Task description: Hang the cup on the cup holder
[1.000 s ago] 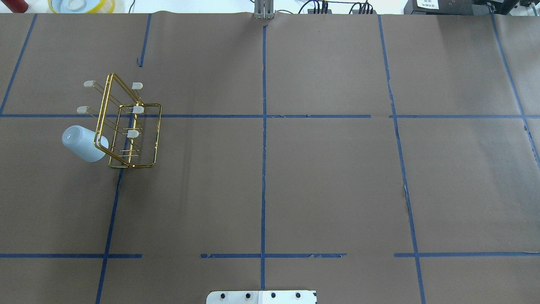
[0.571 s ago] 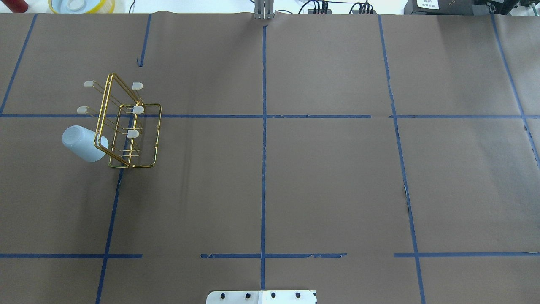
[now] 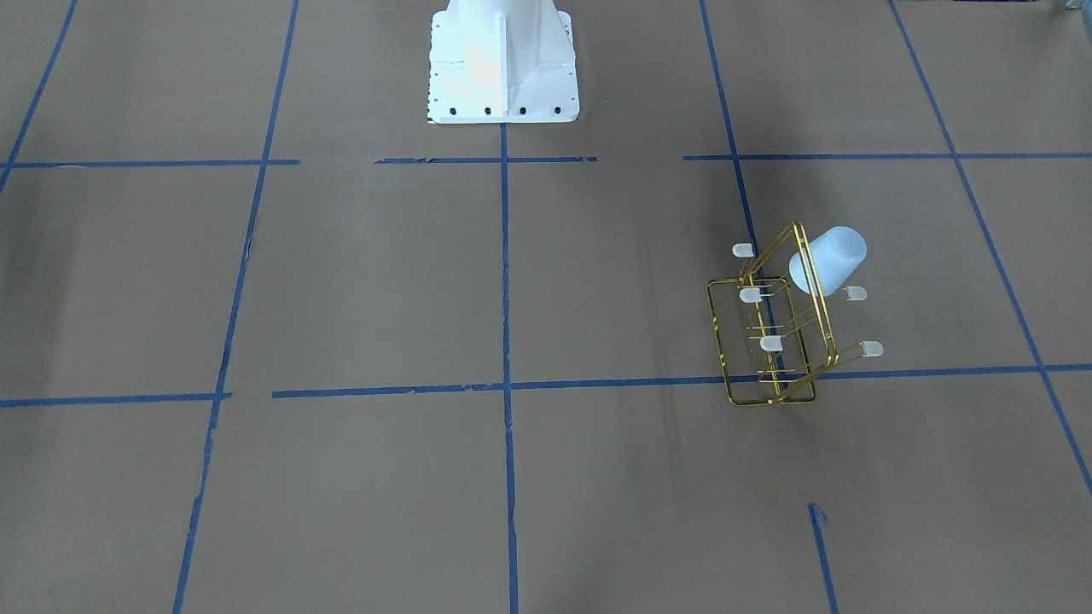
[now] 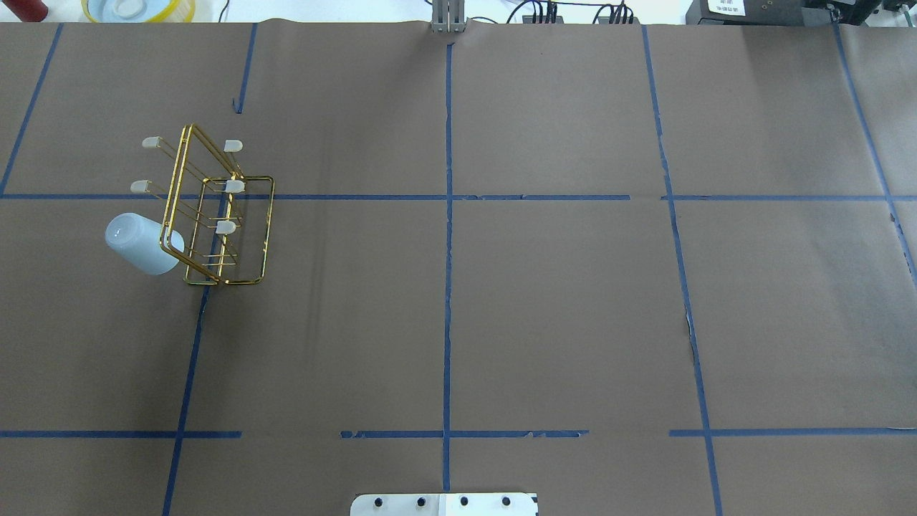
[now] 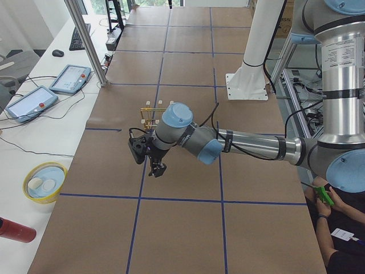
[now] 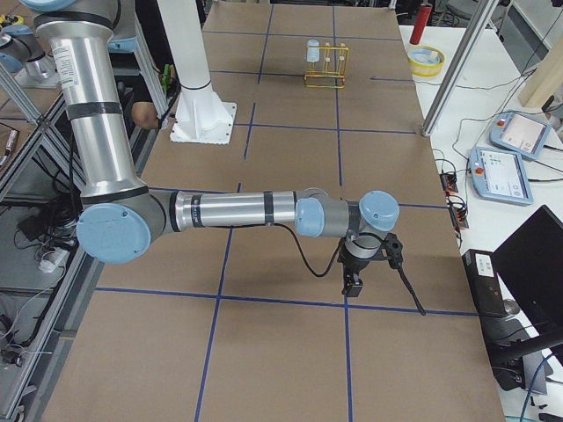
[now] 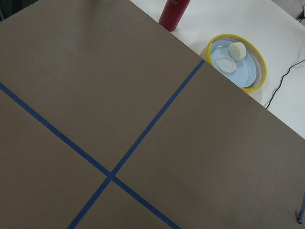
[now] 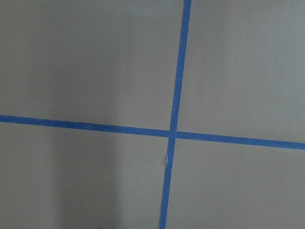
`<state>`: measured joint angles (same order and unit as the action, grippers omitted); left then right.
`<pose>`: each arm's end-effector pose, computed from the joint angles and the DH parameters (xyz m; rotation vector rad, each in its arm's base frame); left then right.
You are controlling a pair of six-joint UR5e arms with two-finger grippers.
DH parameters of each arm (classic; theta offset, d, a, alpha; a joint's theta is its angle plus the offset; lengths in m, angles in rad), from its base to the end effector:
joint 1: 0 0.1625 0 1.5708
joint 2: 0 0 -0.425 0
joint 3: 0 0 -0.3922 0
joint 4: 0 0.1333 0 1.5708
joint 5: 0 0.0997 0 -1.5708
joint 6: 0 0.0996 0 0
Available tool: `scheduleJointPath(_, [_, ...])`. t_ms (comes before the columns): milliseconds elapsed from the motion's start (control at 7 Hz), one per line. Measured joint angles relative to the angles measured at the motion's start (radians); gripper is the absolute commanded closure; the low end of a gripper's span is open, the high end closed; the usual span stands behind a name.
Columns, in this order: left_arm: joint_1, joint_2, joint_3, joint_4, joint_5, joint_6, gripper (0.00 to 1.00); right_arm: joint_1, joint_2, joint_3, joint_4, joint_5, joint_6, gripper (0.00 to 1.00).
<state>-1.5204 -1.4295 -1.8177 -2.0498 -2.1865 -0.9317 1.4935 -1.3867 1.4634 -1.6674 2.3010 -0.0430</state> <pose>-0.0526 -0.4614 0.5547 0.2209 0.8081 -0.6506 0.0229 -0.5705 0.6264 -0.0315 -0.7301 -0.1076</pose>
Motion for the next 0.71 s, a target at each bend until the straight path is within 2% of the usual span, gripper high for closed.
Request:
scheduleJointPath(286, [-0.012,0.005,0.003,0.099,-0.016,0.26,0.0,0.001,0.0,0.0,-0.001,0.0,0.0,0.0])
scheduleJointPath(714, [-0.041,0.002,0.003,0.311,-0.041,0.727,0.0,-0.001,0.0,0.0,-0.001,0.0,0.0,0.0])
